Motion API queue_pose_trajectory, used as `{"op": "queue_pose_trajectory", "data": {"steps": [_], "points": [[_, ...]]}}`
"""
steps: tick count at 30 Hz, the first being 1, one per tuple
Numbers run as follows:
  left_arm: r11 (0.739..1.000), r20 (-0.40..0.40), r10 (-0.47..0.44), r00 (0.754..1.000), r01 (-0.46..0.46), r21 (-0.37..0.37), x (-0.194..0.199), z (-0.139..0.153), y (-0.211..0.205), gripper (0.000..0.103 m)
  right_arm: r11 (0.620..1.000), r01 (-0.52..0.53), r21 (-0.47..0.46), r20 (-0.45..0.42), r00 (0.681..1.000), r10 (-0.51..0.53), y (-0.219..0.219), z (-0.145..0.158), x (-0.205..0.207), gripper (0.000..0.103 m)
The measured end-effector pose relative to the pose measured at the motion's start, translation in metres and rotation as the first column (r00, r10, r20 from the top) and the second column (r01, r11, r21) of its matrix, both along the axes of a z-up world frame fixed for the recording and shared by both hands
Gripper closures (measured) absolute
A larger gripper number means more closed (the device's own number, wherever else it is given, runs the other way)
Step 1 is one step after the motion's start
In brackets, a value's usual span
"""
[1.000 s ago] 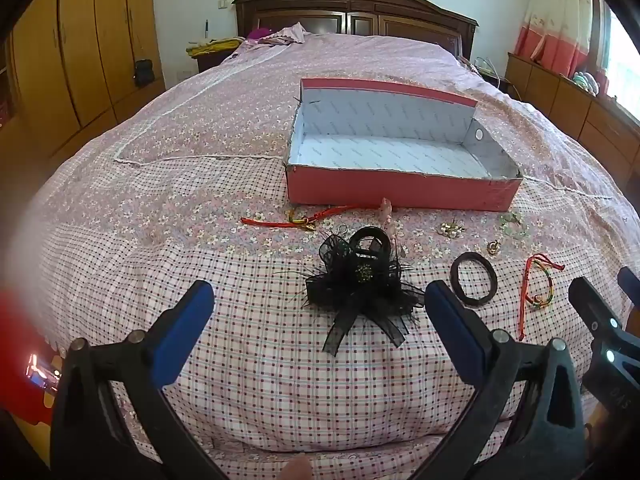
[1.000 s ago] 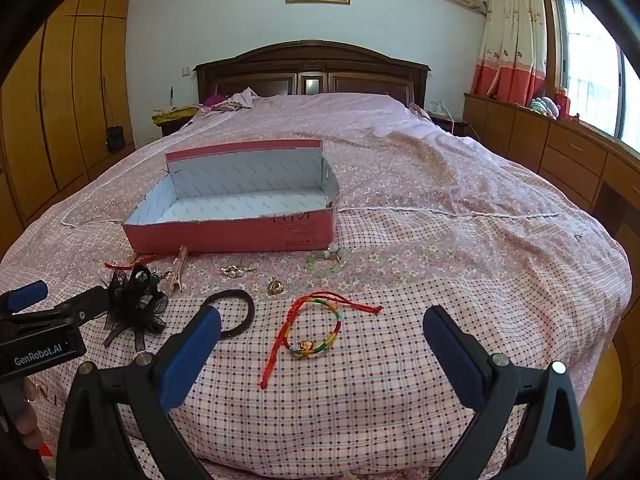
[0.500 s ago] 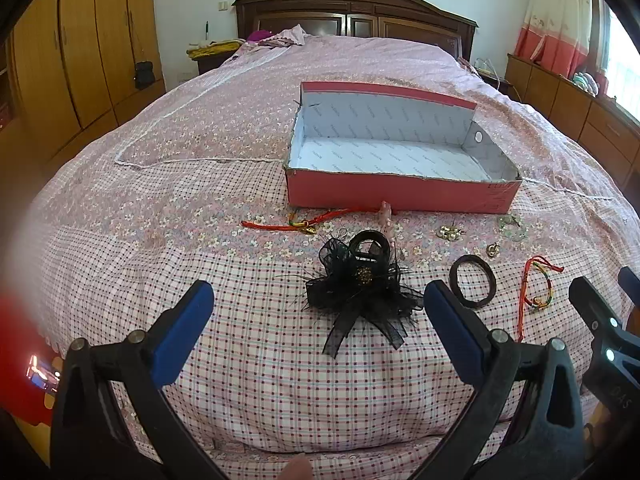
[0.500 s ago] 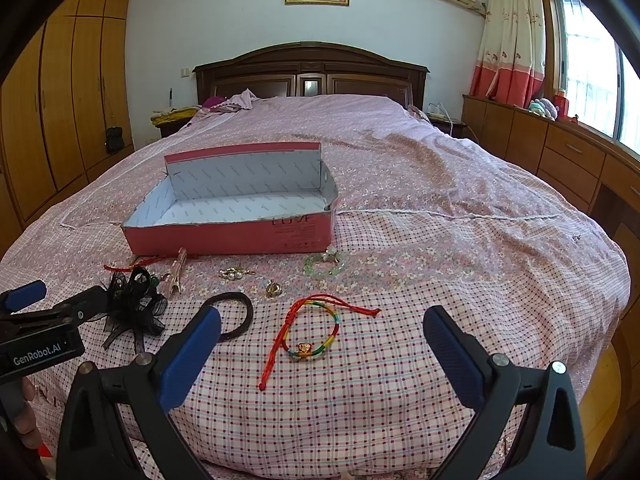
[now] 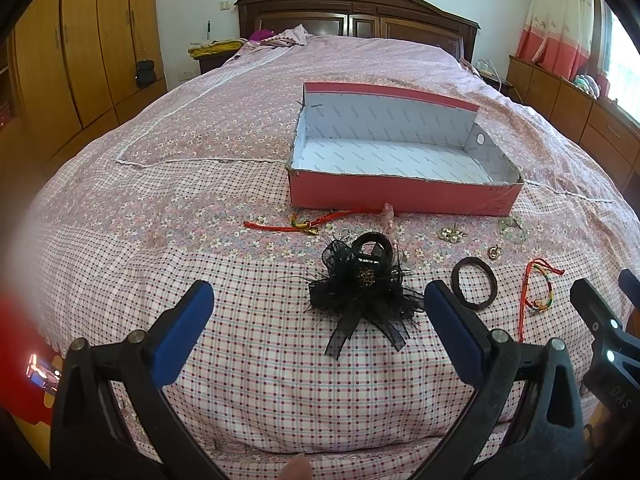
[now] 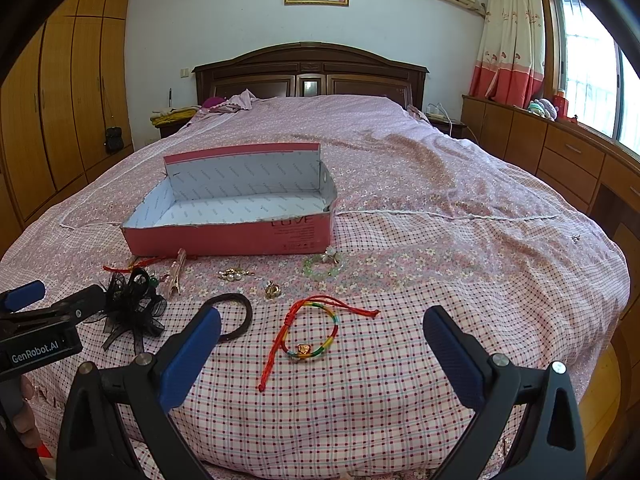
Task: Organize jewelry
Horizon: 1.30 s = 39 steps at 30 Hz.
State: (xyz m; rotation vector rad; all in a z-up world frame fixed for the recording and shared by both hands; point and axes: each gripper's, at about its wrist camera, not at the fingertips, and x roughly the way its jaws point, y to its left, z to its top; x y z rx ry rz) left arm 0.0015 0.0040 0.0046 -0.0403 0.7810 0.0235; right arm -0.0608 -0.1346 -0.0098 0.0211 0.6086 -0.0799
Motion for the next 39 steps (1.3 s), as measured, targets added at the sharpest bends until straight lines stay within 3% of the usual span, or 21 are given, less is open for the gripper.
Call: {"op": "queue_pose_trajectory", "data": {"steps": [39], "points": [[1.0, 0.0, -0.002, 1.0, 0.002, 0.002, -0.0004, 0.0005, 0.0002, 0.005, 1.0, 0.001, 0.0, 0.002, 1.0, -0.001, 0.0004, -0.0006, -0.0008, 0.0]]}}
